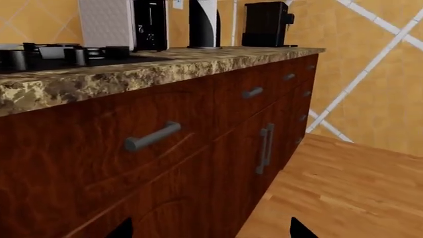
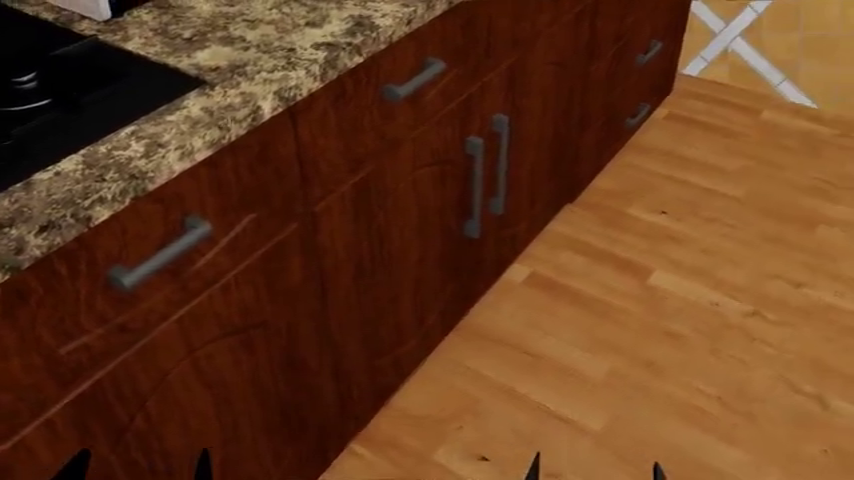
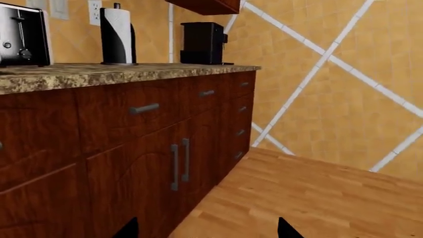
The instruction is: Navigate to the sink.
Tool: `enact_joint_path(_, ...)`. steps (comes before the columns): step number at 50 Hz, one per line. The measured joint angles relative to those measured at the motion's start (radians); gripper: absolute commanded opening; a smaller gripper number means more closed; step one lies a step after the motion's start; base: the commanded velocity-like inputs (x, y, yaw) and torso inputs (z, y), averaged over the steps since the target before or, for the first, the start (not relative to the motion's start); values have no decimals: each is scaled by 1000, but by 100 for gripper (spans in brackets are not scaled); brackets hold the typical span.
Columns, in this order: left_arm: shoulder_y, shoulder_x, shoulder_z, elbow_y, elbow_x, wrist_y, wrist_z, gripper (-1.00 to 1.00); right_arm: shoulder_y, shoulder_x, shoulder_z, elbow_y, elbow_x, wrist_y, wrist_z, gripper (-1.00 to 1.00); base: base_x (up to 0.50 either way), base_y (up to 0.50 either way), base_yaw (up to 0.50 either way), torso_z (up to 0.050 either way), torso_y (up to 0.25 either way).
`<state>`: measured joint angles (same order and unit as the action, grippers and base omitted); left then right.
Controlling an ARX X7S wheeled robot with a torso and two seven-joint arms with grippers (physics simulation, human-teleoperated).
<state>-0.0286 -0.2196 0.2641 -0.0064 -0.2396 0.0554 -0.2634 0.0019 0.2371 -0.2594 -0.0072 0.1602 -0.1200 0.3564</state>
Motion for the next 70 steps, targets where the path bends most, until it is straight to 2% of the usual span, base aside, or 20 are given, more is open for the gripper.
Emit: enact_joint_path(70, -10, -21, 29, -7, -21, 12, -18, 100, 18, 15, -14, 13, 43, 17, 25, 100, -24, 74, -500, 0, 0)
